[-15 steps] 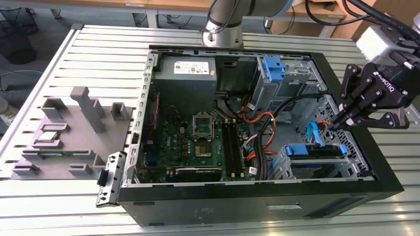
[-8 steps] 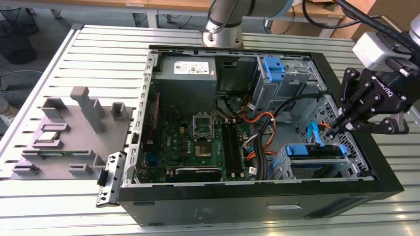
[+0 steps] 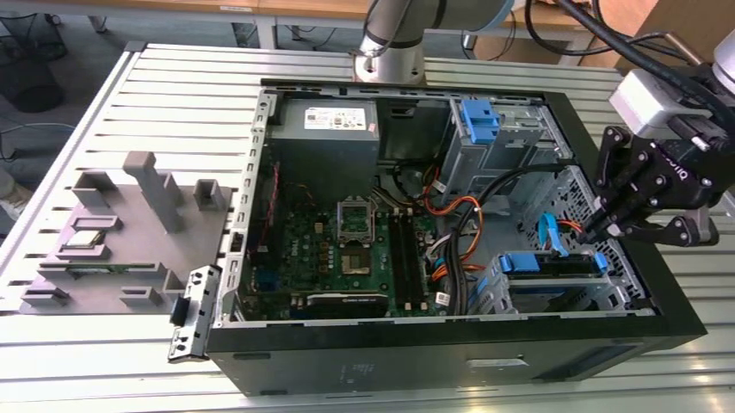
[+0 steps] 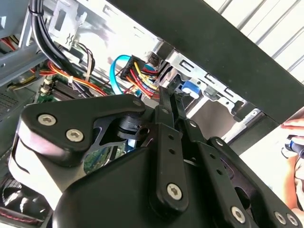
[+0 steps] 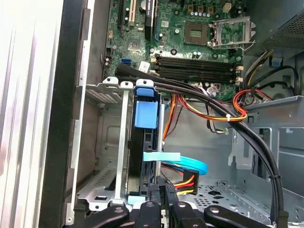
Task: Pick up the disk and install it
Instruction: 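Insert the second disk wire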
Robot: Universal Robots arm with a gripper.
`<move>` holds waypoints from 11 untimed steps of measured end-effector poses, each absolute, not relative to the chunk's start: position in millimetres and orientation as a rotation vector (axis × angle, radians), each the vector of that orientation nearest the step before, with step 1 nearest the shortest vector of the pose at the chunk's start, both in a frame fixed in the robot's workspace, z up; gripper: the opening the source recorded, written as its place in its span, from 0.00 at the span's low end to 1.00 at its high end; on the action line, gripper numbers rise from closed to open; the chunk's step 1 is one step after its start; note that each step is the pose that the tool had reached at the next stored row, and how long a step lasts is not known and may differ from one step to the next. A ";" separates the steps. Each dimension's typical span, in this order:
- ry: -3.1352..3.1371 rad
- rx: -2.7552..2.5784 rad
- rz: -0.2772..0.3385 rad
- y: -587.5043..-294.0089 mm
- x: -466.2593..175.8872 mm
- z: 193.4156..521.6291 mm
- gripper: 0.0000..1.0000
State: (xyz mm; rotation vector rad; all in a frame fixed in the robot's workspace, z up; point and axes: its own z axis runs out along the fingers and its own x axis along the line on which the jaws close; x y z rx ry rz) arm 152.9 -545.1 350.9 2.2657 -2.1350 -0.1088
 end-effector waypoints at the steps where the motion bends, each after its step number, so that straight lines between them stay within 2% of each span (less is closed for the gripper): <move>1: -2.138 2.269 -0.103 -545.7 151.8 350.9 0.16; 11: -2.167 2.303 -0.042 -549.8 138.8 350.2 0.16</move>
